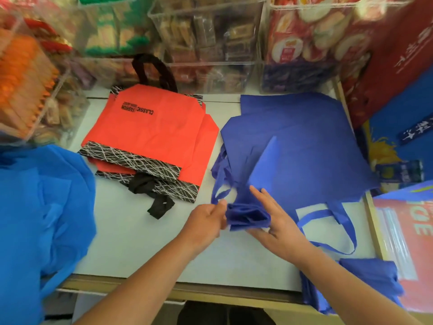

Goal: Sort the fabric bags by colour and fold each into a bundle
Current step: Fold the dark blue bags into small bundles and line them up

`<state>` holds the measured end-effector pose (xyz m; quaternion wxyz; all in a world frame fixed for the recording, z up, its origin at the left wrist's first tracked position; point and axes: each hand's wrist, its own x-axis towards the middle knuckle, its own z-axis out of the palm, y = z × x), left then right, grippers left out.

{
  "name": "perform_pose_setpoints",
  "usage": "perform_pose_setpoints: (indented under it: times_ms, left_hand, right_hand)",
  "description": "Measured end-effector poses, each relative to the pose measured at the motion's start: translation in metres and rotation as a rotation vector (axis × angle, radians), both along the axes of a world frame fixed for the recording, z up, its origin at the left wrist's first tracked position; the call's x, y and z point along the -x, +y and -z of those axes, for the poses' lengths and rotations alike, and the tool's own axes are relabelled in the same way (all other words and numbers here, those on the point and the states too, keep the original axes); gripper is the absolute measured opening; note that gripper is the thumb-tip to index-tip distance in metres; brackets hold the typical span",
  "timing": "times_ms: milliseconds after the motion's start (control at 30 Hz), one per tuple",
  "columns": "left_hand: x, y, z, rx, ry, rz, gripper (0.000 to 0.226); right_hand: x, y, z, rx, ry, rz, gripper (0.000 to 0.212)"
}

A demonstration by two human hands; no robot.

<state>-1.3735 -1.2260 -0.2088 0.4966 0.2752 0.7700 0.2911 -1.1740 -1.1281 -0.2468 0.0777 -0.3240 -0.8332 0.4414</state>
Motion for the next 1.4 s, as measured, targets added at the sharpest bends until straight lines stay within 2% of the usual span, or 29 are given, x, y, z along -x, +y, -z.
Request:
perform_pose_setpoints:
  times_ms: [33, 67, 100, 133, 167, 267, 300, 333, 400, 500, 567, 633, 667, 733, 767, 800, 867, 967, 1033, 1100, 1300, 1400]
  left_hand:
    - [0.002, -0.002, 0.002, -0.103, 0.136, 0.006, 0.043]
    - [0.003, -0.004, 0.003, -0.229, 0.256, 0.024, 0.034]
    - [0.002, -0.005, 0.004, -0.341, 0.335, 0.044, 0.025]
    - [-0.002, -0.003, 0.003, -0.426, 0.356, 0.061, 0.018]
    - [-0.008, 0.000, 0.004, -0.461, 0.321, 0.080, 0.016]
    - [-0.022, 0.013, 0.015, -0.320, 0.068, 0.085, 0.044]
    - [-0.024, 0.018, 0.021, -0.285, 0.060, 0.093, 0.053]
    - [-0.024, 0.023, 0.028, -0.272, 0.092, 0.125, 0.056]
    - [-0.023, 0.033, 0.042, -0.255, 0.184, 0.203, 0.047]
    - [-0.015, 0.048, 0.057, -0.261, 0.353, 0.279, 0.032]
    - [-0.009, 0.055, 0.069, -0.307, 0.505, 0.295, 0.037]
    - [-0.004, 0.061, 0.080, -0.328, 0.629, 0.297, 0.052]
    - [-0.004, 0.064, 0.083, -0.340, 0.676, 0.303, 0.058]
    - [-0.007, 0.069, 0.088, -0.404, 0.807, 0.350, 0.054]
    - [-0.009, 0.072, 0.090, -0.435, 0.863, 0.370, 0.049]
    - [-0.012, 0.073, 0.091, -0.445, 0.886, 0.373, 0.047]
    - [-0.019, 0.075, 0.089, -0.410, 0.849, 0.367, 0.049]
    - [-0.026, 0.072, 0.092, -0.343, 0.853, 0.432, 0.058]
    - [-0.024, 0.070, 0.095, -0.345, 0.900, 0.466, 0.060]
    - [-0.022, 0.071, 0.098, -0.348, 0.942, 0.487, 0.061]
    - [-0.028, 0.083, 0.090, -0.268, 1.148, 0.543, 0.060]
    - [-0.030, 0.090, 0.084, -0.301, 1.267, 0.592, 0.057]
  right_hand:
    - [0.002, 0.004, -0.008, 0.113, 0.012, 0.053, 0.057]
    - [0.004, 0.007, -0.014, 0.191, 0.010, 0.093, 0.049]
    - [0.006, 0.011, -0.015, 0.227, -0.014, 0.140, 0.033]
    - [0.010, 0.015, -0.019, 0.257, -0.050, 0.195, 0.016]
    - [0.013, 0.020, -0.017, 0.285, -0.083, 0.256, 0.016]
    - [0.017, 0.034, -0.011, 0.400, -0.083, 0.425, 0.047]
    - [0.017, 0.039, -0.008, 0.412, -0.085, 0.468, 0.051]
    - [0.016, 0.042, -0.004, 0.427, -0.079, 0.512, 0.050]
    - [0.016, 0.047, 0.004, 0.467, 0.008, 0.594, 0.038]
    - [0.022, 0.060, 0.014, 0.354, 0.082, 0.663, 0.024]
    - [0.030, 0.072, 0.019, 0.250, 0.032, 0.664, 0.018]
    - [0.041, 0.082, 0.022, 0.204, -0.021, 0.641, 0.030]
    - [0.045, 0.086, 0.022, 0.193, -0.043, 0.630, 0.044]
    - [0.051, 0.093, 0.023, 0.168, -0.104, 0.597, 0.071]
    - [0.053, 0.097, 0.023, 0.169, -0.131, 0.576, 0.075]
    - [0.056, 0.102, 0.024, 0.185, -0.144, 0.571, 0.072]
    - [0.061, 0.112, 0.024, 0.197, -0.189, 0.595, 0.051]
    - [0.063, 0.122, 0.026, -0.031, -0.305, 0.559, 0.042]
    - [0.059, 0.132, 0.031, -0.085, -0.181, 0.541, 0.036]
    - [0.052, 0.143, 0.037, -0.028, -0.070, 0.553, 0.028]
    - [0.048, 0.156, 0.044, -0.072, -0.069, 0.541, 0.020]
    - [0.048, 0.161, 0.048, -0.075, -0.039, 0.551, 0.019]
